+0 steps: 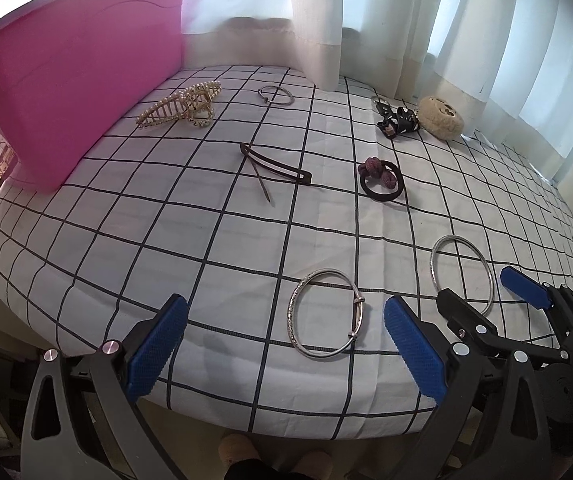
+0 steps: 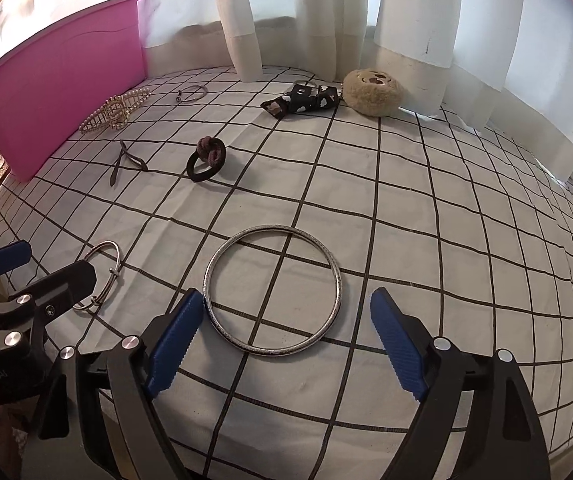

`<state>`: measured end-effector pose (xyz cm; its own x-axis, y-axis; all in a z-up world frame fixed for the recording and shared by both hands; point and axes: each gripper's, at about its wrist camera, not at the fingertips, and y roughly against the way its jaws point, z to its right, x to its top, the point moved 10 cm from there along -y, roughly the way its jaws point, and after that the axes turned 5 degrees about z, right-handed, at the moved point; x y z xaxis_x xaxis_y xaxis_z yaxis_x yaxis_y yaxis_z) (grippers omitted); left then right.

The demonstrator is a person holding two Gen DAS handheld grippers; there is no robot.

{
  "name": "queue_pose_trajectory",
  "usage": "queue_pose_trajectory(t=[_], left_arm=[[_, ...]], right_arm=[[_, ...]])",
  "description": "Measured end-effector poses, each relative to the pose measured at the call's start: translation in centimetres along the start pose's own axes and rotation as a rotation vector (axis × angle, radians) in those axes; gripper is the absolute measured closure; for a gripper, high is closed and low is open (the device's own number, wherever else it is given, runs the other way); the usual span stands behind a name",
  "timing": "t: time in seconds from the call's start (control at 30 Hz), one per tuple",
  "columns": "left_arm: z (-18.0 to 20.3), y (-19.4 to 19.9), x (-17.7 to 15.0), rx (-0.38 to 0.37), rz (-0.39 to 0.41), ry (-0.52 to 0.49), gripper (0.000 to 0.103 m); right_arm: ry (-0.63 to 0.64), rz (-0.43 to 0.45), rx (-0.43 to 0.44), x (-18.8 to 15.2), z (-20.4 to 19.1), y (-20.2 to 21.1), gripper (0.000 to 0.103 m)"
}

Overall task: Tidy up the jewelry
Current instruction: 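Move the left tool to the silver clasp bangle while the right tool approaches the large silver hoop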

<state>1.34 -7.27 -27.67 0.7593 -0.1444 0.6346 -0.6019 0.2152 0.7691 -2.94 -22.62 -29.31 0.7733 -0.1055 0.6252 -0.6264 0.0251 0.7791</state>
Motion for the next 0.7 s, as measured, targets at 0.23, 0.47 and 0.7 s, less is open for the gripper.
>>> queue_pose_trajectory(t=[0.23,0.47,0.7], left_arm=[[0.1,-0.4,-0.6,0.016,-0.005,-0.01,0.006],[0.0,-1.5,-1.0,0.051,-0.008,-0.024,0.006],[0.1,-1.7,-0.8,0.081,0.039,-0.048,0.005]], right_arm=[[-0.01,0.009,-0.009,0.3,1.4,-0.2,0.022],[-0.029,0.015,-0.026,0.5,2.3,-0.4,0.022],[-0.025,0.024,-0.025,0.9,2.0,-0.7,0.021]])
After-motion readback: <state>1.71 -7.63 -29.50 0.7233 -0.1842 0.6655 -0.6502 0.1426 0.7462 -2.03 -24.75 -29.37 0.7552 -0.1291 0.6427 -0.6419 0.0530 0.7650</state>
